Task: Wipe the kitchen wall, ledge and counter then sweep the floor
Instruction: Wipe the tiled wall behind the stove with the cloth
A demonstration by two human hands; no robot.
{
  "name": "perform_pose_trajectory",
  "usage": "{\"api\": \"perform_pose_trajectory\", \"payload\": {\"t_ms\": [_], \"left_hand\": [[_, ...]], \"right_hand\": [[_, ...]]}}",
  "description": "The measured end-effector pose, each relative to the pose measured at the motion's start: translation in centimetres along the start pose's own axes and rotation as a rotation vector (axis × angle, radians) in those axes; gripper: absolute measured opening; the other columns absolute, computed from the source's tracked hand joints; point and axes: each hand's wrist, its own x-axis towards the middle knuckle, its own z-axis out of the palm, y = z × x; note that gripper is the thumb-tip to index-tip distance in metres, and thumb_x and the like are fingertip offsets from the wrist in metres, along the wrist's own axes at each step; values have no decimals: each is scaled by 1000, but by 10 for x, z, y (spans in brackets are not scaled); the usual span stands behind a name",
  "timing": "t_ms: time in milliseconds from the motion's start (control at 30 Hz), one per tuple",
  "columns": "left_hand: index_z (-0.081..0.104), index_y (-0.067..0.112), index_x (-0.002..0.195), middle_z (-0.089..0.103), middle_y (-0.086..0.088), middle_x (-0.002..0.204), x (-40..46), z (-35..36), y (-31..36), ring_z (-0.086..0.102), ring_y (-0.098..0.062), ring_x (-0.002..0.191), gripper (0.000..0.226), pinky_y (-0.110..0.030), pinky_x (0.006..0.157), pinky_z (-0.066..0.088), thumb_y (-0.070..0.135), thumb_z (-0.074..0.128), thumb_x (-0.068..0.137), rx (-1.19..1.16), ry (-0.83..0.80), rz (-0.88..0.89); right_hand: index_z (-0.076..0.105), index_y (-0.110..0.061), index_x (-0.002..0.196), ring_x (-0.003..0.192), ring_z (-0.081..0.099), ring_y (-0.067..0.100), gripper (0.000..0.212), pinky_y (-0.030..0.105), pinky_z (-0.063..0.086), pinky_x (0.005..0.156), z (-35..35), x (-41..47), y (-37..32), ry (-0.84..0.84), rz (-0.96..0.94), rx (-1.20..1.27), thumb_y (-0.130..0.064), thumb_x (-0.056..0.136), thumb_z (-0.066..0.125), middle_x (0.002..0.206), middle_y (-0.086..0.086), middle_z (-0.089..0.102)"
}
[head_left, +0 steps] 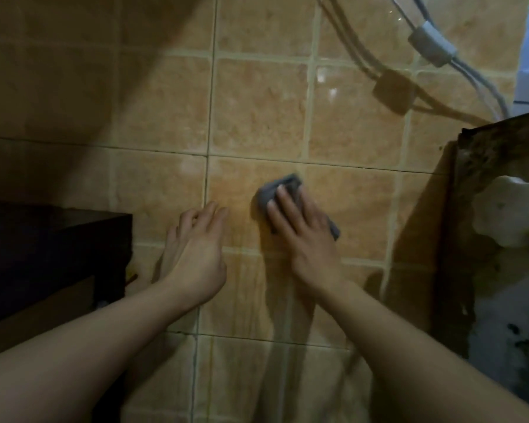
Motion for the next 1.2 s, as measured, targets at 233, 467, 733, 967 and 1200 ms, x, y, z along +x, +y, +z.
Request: {"api": "perform_pose_trajectory", "payload": {"t_ms": [233, 467, 733, 967, 1200], "left_hand": [[5, 21, 149, 4, 3, 157, -12, -10, -18, 10, -21, 139, 81, -41, 111, 21, 20, 55, 85, -24, -38, -37], [1, 21, 150, 1, 3, 157, -24, -8, -34, 7, -21, 141, 83, -40, 115, 16, 25, 55, 86, -58, -43, -100], [3, 20, 150, 2, 3, 157, -34, -9, -44, 9, -20, 141, 83, -37, 115, 18, 23, 55, 86, -88, -36, -137], [1, 21, 150, 3, 5, 157, -45, -3, -52, 8, -16, 142, 86, -35, 115, 18, 22, 58, 85, -119, -26, -172], [3, 24, 149, 8, 5, 155, -50, -9, -60, 11, -15, 140, 86, -36, 115, 21, 20, 60, 84, -185, -21, -221]], "right_hand": [[32, -17, 145, 141, 16, 32, 65, 43, 20, 112, -11, 16, 0, -108, -194, -21, -15, 80, 31, 154, 8, 28], [36, -14, 144, 140, 15, 35, 69, 45, 12, 112, 2, 40, -44, -51, -146, -7, -14, 76, 27, 153, 9, 30], [44, -16, 140, 136, 34, 36, 64, 42, 28, 109, -13, 71, -42, -75, -207, -54, -16, 79, 25, 149, 8, 38], [45, -15, 139, 137, 32, 37, 61, 43, 17, 111, 5, 66, -75, -121, -340, -46, -20, 80, 32, 148, 8, 39], [38, -20, 144, 141, 24, 33, 62, 38, 11, 112, -8, 109, -69, -150, -288, -37, -20, 84, 23, 153, 4, 29]]}}
